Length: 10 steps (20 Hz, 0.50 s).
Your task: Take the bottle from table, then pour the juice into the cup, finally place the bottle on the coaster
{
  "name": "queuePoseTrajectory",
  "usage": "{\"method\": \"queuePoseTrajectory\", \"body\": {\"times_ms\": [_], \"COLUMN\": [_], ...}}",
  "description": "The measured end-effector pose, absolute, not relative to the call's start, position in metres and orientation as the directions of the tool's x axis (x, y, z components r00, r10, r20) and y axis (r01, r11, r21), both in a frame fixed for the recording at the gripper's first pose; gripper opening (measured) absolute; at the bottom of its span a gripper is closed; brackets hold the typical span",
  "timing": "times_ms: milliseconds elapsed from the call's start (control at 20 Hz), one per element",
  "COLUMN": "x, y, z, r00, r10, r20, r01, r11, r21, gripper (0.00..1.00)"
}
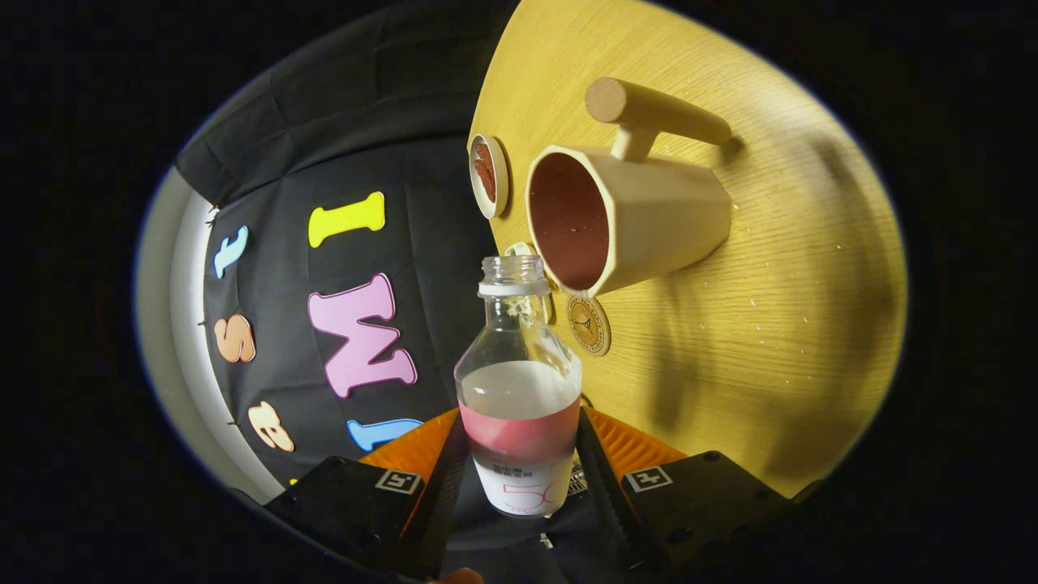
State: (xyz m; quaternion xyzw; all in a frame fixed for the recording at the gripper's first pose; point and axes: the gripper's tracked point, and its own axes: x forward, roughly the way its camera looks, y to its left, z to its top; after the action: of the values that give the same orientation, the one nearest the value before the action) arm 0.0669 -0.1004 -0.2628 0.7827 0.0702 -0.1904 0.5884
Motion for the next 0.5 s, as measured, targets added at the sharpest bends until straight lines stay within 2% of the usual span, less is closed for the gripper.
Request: {"method": "queuePoseTrajectory", "body": {"times_ms": [500], "x": [0.0708], "y": [-0.1044], "z": [-0.2565], "r00": [0.915], "r10": [-0.119], "r20": [-0.386], "r01": [0.317], "r11": [-0.380], "r21": [0.869], "gripper": [0.76]}}
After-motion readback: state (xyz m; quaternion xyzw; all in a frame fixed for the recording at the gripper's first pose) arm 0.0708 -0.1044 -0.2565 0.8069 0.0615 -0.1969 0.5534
